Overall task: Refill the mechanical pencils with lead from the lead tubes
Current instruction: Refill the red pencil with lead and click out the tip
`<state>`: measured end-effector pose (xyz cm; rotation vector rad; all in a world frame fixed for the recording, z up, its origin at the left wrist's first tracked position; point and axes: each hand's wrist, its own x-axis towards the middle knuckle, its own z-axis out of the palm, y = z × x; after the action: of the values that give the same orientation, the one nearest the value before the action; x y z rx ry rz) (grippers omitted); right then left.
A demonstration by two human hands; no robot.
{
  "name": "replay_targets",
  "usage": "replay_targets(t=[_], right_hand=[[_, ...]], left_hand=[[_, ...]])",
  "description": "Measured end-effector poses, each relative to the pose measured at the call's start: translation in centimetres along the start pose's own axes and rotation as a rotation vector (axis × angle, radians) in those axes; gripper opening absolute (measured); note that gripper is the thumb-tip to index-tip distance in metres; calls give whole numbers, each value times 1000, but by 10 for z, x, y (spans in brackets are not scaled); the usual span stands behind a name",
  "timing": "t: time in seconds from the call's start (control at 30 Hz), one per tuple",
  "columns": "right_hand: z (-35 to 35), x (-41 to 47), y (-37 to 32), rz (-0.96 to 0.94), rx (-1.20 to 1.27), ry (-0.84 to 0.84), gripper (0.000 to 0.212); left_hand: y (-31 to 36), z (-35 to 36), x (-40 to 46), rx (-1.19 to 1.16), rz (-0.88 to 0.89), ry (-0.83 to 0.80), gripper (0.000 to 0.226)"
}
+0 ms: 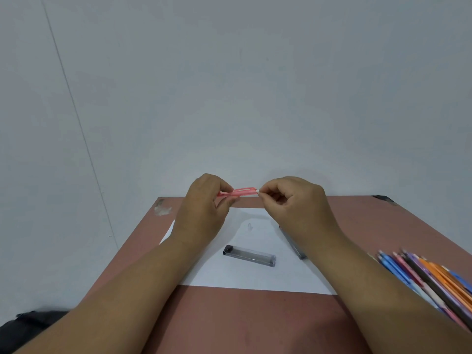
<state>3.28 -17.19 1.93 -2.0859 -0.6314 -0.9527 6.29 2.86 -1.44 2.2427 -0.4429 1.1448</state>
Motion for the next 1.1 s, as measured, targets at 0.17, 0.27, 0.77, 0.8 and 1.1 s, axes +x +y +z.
replay_targets(t=[0.17, 0.27, 0.77, 0.8, 1.1], right_hand=[[-2, 2, 0, 105, 28, -79, 13], [-3, 3, -2, 210, 105, -123, 14], [-2, 2, 0, 395, 198, -169, 19], [-1, 2, 1, 417, 215, -164, 18], [5, 0, 6, 558, 392, -139, 8]], left_hand=[[0, -1, 0, 8, -3, 1, 16], [0, -2, 1, -4, -22, -1, 16], [2, -3, 1, 13, 13, 4, 18], [2, -3, 1, 17, 13, 3, 18], [1, -3, 1, -18, -111, -39, 13]])
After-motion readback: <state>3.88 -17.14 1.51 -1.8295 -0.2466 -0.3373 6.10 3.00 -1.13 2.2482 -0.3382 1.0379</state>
